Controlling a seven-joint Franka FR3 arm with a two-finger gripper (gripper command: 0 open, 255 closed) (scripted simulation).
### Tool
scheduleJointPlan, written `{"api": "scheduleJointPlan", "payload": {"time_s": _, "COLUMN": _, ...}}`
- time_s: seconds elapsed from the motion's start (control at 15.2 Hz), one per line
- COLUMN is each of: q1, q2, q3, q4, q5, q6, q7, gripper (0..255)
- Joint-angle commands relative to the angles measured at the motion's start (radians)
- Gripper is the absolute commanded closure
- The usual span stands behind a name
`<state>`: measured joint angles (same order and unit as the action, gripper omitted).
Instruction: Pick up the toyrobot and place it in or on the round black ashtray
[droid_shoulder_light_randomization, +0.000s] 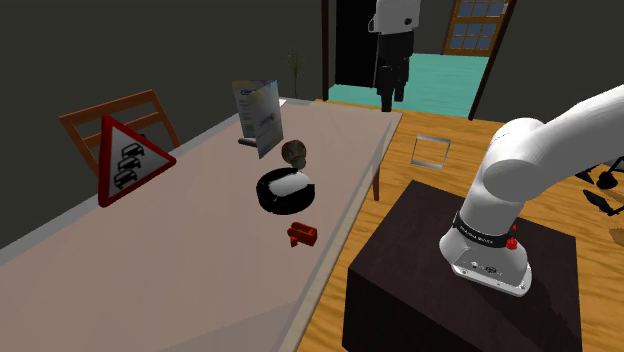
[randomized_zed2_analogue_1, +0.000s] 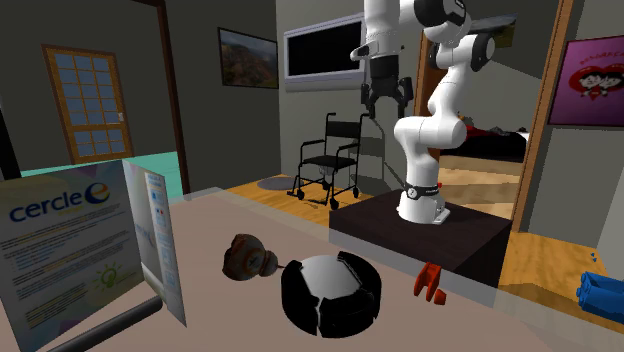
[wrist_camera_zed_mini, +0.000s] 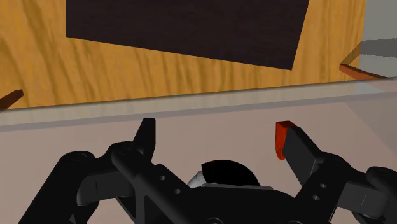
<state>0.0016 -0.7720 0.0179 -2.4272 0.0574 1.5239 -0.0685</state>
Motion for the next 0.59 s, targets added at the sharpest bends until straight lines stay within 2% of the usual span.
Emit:
{"api": "scheduleJointPlan", "payload": {"time_s": 0.0, "q1": 0.0, "q2": 0.0, "q3": 0.0, "q4": 0.0, "q5": 0.0, "q6": 0.0, "q7": 0.0, "gripper": 0}}
{"api": "scheduleJointPlan", "payload": {"time_s": 0.53, "q1": -0.028, "q2": 0.234, "q3": 0.071, "q4": -0.02, "q5": 0.021, "q6": 0.287, "q7": 0.145, "gripper": 0}}
